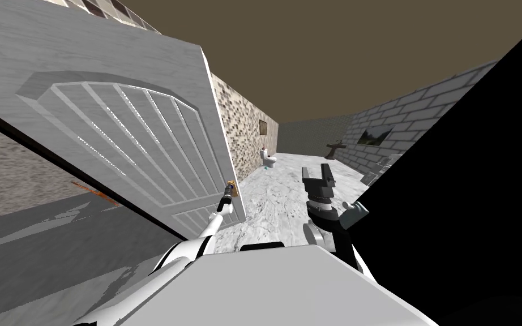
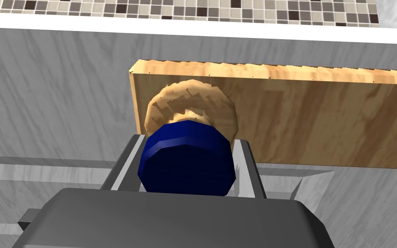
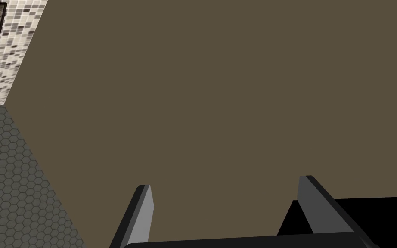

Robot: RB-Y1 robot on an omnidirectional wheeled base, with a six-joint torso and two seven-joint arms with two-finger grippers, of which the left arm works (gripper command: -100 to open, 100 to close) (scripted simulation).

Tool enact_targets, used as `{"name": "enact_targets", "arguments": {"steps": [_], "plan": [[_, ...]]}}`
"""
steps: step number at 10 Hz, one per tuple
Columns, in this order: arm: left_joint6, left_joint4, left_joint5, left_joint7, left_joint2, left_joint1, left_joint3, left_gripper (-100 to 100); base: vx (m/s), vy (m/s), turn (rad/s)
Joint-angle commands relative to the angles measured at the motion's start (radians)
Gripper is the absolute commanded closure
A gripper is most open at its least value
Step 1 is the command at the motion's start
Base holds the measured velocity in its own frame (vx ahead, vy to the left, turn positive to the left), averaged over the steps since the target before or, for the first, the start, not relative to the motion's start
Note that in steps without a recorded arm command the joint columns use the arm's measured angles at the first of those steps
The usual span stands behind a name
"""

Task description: Push the door open

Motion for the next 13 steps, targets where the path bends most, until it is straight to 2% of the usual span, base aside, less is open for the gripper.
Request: {"name": "enact_targets", "arguments": {"steps": [1,2,5,13], "plan": [[0.001,-0.009,0.005,-0.005,0.008,0.000,0.016,100,0.170,-0.103,0.063],[-0.006,0.014,0.003,-0.004,0.004,-0.007,0.011,100,0.076,-0.039,0.037],[-0.011,0.017,0.015,-0.015,0.020,-0.006,0.041,100,0.159,-0.039,0.044],[-0.016,0.027,0.046,-0.044,0.057,0.004,0.120,100,0.194,-0.079,0.061]]}}
